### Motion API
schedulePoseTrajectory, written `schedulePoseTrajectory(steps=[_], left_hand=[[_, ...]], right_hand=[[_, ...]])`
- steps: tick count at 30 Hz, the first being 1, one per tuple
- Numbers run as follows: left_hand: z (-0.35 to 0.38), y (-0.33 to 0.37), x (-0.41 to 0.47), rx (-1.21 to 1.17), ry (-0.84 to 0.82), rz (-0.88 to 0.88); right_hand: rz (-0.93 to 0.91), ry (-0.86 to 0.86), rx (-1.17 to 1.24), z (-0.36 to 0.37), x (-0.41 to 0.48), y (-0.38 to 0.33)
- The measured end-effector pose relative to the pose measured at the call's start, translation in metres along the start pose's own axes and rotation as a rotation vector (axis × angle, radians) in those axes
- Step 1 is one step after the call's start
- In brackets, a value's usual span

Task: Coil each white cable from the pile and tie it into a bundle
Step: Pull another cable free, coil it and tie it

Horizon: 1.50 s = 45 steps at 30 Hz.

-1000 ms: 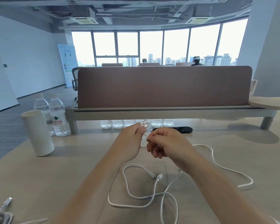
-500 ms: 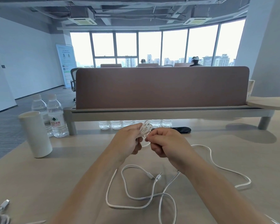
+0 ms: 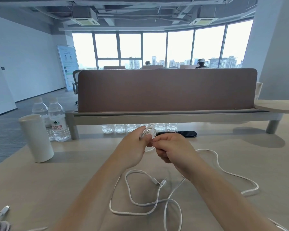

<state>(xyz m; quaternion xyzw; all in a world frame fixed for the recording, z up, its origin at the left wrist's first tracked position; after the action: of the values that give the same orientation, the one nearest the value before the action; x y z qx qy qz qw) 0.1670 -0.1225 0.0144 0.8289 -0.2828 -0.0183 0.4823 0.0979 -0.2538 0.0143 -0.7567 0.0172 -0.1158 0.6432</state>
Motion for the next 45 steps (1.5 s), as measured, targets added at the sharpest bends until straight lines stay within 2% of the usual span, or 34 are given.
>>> schedulePoseTrajectory(steps=[6,11,20,24,30,34,38,42,45], left_hand=[[-0.008,-0.001,0.000,0.119,0.171,-0.044],[-0.003,0.003,-0.001,0.212,0.134,-0.034],[0.003,0.007,-0.002,-0.108,-0.064,-0.048],[0.000,0.004,-0.002,-0.044,-0.011,-0.012],[0.003,0.005,-0.002,0.010,0.000,-0.055],[0.006,0.005,-0.001,-0.001,-0.036,-0.116],[0.009,0.005,0.002,-0.147,-0.011,-0.175],[0.009,-0.001,0.002,-0.117,0.036,-0.134],[0.005,0.000,0.001,0.029,0.092,-0.073]], right_hand=[[-0.019,-0.038,-0.026,0.002,-0.002,-0.005],[0.049,-0.093,-0.126,0.000,-0.003,-0.008],[0.010,0.059,-0.250,-0.001,0.001,0.000],[0.005,0.132,-0.267,-0.003,0.002,0.000],[0.005,0.155,-0.271,-0.002,0.003,0.001],[0.012,0.154,-0.295,0.001,0.005,0.003],[-0.002,0.165,-0.315,0.001,0.005,0.003],[-0.011,0.145,-0.251,0.004,0.005,0.005],[-0.013,0.131,-0.240,0.005,0.005,0.002]])
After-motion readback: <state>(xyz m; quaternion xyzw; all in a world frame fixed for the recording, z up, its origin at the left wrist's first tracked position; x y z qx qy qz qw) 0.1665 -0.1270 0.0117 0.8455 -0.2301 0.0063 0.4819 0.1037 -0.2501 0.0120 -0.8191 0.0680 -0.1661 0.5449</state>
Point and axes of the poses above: each hand's wrist, its own x-axis towards the middle knuckle, its own z-axis out of the palm, y = z × x, the point moved 2 cm from there along x, towards the middle knuckle, and after that the axes turned 2 degrees about -z, right-handed, at the moved point
